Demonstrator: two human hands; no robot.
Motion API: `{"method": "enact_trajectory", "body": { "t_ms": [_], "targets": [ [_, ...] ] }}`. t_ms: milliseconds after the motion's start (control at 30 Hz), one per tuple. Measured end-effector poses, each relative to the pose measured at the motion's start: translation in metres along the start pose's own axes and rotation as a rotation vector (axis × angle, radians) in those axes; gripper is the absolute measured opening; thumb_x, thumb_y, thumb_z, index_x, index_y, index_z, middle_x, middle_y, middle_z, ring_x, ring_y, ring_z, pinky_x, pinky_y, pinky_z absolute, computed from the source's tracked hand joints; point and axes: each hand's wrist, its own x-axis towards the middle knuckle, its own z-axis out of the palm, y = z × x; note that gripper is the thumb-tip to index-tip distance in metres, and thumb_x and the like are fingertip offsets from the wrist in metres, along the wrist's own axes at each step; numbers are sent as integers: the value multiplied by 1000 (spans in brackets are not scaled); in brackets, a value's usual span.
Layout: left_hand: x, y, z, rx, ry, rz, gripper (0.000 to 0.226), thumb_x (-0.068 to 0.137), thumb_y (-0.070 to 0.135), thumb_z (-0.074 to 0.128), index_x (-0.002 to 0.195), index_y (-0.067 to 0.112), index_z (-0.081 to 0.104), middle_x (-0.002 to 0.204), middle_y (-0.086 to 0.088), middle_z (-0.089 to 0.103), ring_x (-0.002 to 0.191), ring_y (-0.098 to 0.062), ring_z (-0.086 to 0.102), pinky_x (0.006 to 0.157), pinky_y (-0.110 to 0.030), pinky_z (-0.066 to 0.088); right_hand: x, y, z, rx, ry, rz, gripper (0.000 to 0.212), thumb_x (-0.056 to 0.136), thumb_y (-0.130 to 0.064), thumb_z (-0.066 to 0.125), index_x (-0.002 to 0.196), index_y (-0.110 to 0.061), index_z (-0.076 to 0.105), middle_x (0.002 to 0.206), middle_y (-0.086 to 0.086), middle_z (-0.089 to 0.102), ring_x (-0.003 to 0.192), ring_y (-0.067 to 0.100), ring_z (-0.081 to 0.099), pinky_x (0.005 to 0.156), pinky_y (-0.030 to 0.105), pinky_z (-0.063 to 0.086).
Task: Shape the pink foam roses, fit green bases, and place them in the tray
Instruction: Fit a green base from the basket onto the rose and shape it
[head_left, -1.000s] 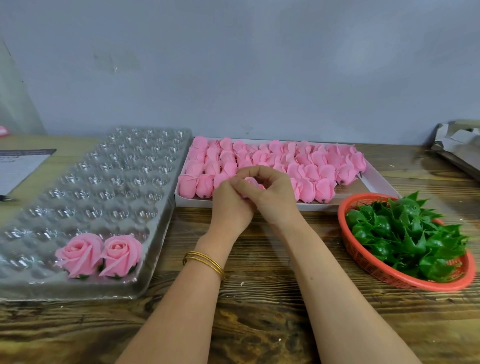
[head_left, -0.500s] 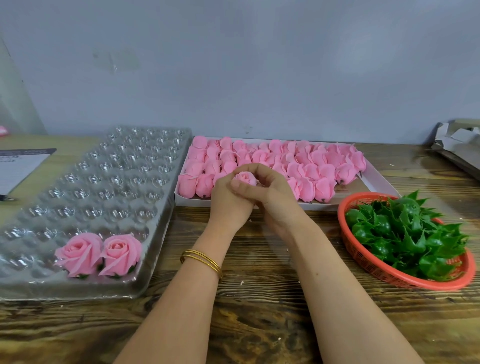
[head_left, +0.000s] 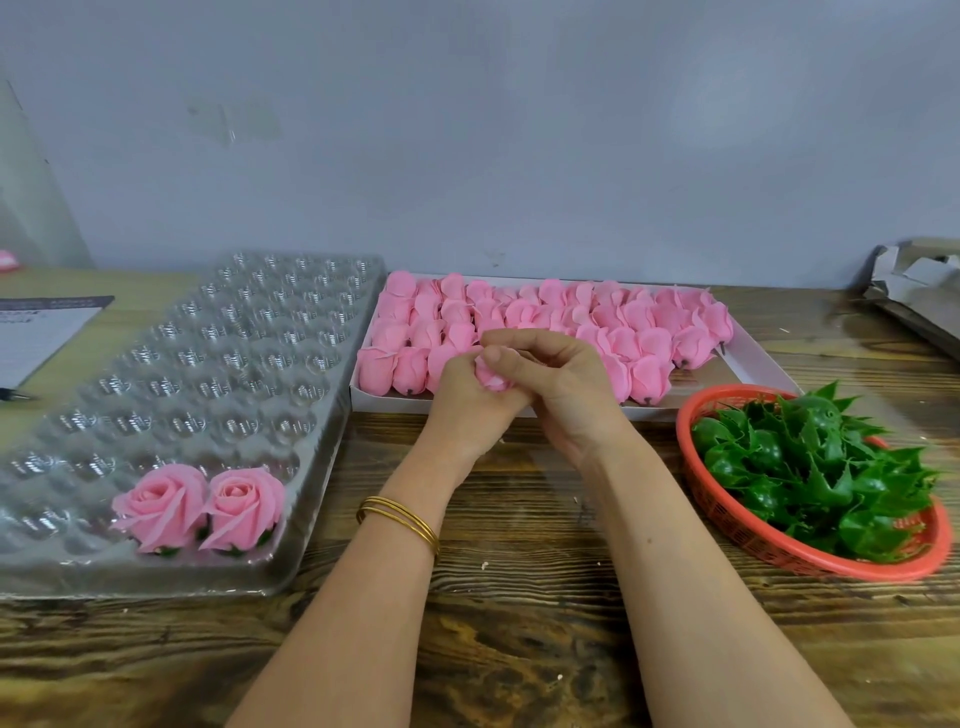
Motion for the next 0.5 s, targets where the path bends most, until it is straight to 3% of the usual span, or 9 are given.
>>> {"method": "enact_trajectory", "body": {
  "t_ms": [67,233,367,500],
  "targets": [
    [0,-1,-1,-10,-3,-12,42,84,3,63,68,40,71,53,16,60,47,3,53,45,-9,38,1,1,-1,-25,-4,-9,16,69,-7,82,78,-20,80,91,6,76,94,18,70,81,29,54],
    [1,-2,0,-1,7,-28,22,76,11,62,78,31,72,58,12,64,51,2,56,46,-12,40,0,1,-1,-48,-6,-13,20,72,-2,80,83,-19,80,92,8,76,94,19,70,80,29,55],
    [2,-1,2,12,44,-22,28,68,17,61,72,42,73,63,14,69,57,3,62,48,-11,43,-1,3,1,-103,5,-13,23,74,1,79,87,-19,78,91,1,77,93,13,71,78,23,54],
    [3,-4,2,42,64,7,42,80,7,60,69,45,71,64,18,69,60,5,65,48,-11,45,-2,4,3,-163,2,-8,26,76,1,78,96,-17,76,94,-4,77,94,8,70,78,20,55]
  ]
}}
